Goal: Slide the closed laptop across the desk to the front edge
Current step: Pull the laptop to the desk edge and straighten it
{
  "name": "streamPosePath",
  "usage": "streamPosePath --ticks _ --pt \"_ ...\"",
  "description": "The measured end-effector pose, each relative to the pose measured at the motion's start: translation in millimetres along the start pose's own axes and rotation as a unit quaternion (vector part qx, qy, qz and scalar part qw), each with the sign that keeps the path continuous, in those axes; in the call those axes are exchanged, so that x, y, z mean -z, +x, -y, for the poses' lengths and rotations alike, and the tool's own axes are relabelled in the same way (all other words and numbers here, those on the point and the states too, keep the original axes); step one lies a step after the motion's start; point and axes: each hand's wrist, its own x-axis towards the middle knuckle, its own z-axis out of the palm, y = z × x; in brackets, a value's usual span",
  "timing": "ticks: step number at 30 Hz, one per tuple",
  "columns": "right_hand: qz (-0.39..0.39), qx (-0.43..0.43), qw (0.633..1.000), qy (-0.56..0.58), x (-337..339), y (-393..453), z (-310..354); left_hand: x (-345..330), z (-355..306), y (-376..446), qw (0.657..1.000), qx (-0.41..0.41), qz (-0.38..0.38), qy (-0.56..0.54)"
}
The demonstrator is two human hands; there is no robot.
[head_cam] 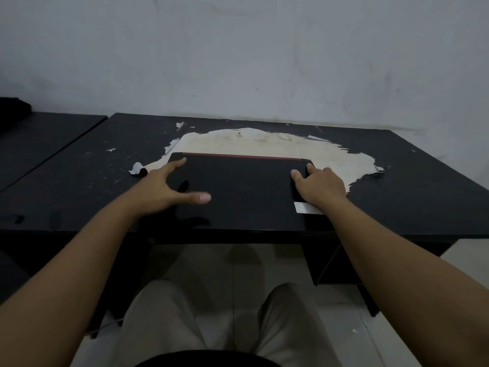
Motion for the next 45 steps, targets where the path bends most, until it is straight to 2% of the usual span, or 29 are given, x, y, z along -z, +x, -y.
streamPosePath --ticks 2,5,7,10,12,16,27,34,45 --pt "0.012 -0.001 1.000 0.020 0 -8 -1 -3 6 -14 0.999 -0.007 0.020 0.028" --pt "0.007 0.012 0.999 0.052 6 -30 -12 -8 14 -36 0.998 -0.012 0.009 0.060" --pt "0.000 0.050 0.989 0.136 15 -57 -25 -13 18 -48 0.997 -0.018 -0.001 0.071" --pt "0.047 0.118 0.954 0.272 24 -105 -52 -25 23 -61 0.993 -0.043 -0.081 0.079" --pt "0.056 0.166 0.937 0.301 23 -124 -66 -31 26 -62 0.987 -0.056 -0.121 0.086" --pt "0.067 0.204 0.935 0.281 20 -118 -76 -28 29 -58 0.986 -0.064 -0.107 0.108" --pt "0.006 0.251 0.934 0.255 10 -117 -81 -40 30 -61 0.983 -0.056 -0.140 0.106" --pt "0.038 0.237 0.935 0.261 11 -116 -82 -38 24 -65 0.988 -0.042 -0.118 0.092" --pt "0.069 0.200 0.942 0.261 21 -120 -74 -42 20 -70 0.982 -0.052 -0.146 0.104"
